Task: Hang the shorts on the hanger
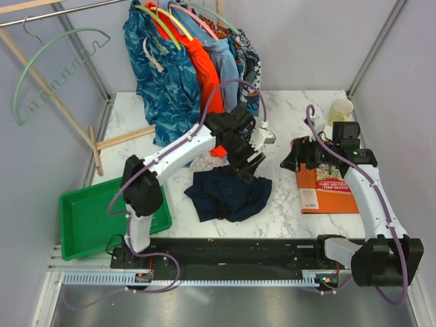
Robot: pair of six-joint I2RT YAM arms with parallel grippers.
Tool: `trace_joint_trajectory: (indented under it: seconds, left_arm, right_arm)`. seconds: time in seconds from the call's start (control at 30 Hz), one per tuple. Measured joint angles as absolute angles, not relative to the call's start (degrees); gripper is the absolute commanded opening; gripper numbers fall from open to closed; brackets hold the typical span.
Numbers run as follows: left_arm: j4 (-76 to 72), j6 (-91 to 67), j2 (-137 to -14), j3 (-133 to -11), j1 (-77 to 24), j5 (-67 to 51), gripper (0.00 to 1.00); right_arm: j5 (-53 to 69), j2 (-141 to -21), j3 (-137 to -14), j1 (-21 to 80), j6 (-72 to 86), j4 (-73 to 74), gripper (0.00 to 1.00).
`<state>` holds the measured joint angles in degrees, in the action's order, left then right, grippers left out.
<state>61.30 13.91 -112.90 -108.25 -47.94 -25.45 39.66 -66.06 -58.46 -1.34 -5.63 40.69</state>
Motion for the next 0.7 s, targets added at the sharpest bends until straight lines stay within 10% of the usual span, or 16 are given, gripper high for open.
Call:
trace_joint_trajectory:
  seconds: [0.3, 0.7]
  left_arm:
    - [57.06, 24.73, -93.8, -87.96, -33.3, -37.17, 0.65]
    - [49.01, 52.75, -81.84, -71.42, -51.27, -32.71, 0.69]
  right_arm:
    - [43.24, -66.37, -50.76, -1.32, -0.6, 36.88, 0.65]
    - [46.68, -70.81, -43.09, -1.28, 6.63, 30.57, 0.72]
